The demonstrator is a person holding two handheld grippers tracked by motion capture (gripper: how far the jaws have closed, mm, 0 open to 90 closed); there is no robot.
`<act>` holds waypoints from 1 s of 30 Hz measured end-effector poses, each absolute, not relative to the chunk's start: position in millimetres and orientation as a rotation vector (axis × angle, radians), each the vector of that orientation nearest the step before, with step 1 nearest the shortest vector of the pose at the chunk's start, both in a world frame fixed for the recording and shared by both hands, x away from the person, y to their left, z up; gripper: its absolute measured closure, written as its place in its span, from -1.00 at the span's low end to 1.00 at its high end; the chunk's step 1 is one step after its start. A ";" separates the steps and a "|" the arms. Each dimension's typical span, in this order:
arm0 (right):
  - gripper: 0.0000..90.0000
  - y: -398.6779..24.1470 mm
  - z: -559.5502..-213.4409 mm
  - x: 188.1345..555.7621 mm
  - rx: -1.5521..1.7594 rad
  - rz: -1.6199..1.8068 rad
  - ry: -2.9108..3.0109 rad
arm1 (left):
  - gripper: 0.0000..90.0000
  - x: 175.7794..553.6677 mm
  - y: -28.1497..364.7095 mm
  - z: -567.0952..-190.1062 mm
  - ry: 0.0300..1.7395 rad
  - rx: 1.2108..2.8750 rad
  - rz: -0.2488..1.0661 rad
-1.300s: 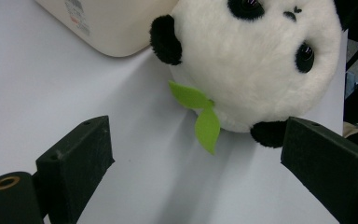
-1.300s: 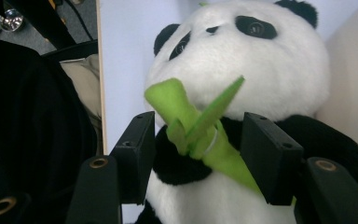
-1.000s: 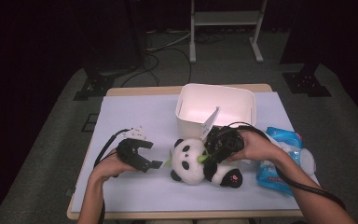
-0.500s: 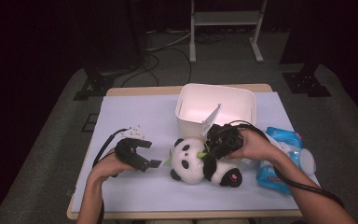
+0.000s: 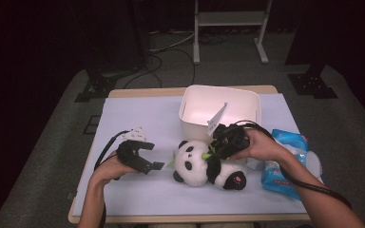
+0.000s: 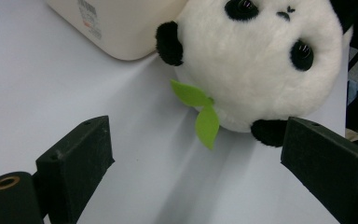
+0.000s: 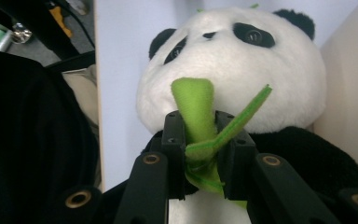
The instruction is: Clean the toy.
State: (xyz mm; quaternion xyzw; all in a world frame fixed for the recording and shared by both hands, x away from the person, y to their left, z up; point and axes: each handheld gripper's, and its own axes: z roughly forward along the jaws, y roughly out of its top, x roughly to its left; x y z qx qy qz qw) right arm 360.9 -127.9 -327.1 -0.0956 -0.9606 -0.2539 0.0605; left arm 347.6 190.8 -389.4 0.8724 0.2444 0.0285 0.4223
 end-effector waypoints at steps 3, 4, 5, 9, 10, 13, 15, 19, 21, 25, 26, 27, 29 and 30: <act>0.65 -128.4 -325.1 362.5 -0.292 -0.763 -2.897 | -0.82 348.6 191.9 -390.4 0.618 2.179 0.070; 0.65 -128.6 -324.1 362.7 -0.287 -0.763 -2.900 | -0.82 348.8 192.3 -390.6 0.620 2.179 0.070; 0.66 -128.7 -322.9 362.9 -0.283 -0.763 -2.897 | -0.82 348.9 192.6 -390.7 0.623 2.179 0.071; 0.66 -128.2 -316.7 362.3 -0.265 -0.768 -2.891 | -0.82 349.3 193.4 -390.5 0.622 2.179 0.069; 0.66 -128.2 -316.7 362.3 -0.265 -0.768 -2.891 | -0.82 349.3 193.4 -390.5 0.622 2.179 0.069; 0.66 -127.2 -308.9 359.4 -0.249 -0.770 -2.896 | -0.82 349.3 195.5 -389.8 0.621 2.177 0.074; 0.66 -127.5 -303.5 357.6 -0.249 -0.772 -2.903 | -0.82 349.3 196.6 -389.5 0.625 2.174 0.075; 0.66 -129.6 -290.5 355.3 -0.252 -0.798 -2.916 | -0.82 349.6 197.7 -389.8 0.630 2.168 0.074; 0.66 -130.0 -288.1 354.9 -0.253 -0.801 -2.916 | -0.82 349.8 197.7 -390.1 0.628 2.170 0.071; 0.66 -130.7 -275.2 353.2 -0.241 -0.813 -2.939 | -0.82 350.5 198.0 -390.9 0.630 2.172 0.070; 0.66 -130.8 -271.9 352.4 -0.242 -0.812 -2.942 | -0.82 350.4 198.2 -391.2 0.635 2.170 0.067; 0.66 -130.7 -267.7 351.7 -0.239 -0.816 -2.942 | -0.82 350.8 198.6 -391.4 0.632 2.171 0.069; 0.66 -130.6 -261.1 350.1 -0.237 -0.819 -2.950 | -0.82 351.6 199.4 -392.1 0.632 2.167 0.071; 0.66 -130.5 -258.3 349.5 -0.233 -0.822 -2.956 | -0.82 351.8 199.9 -392.9 0.641 2.161 0.066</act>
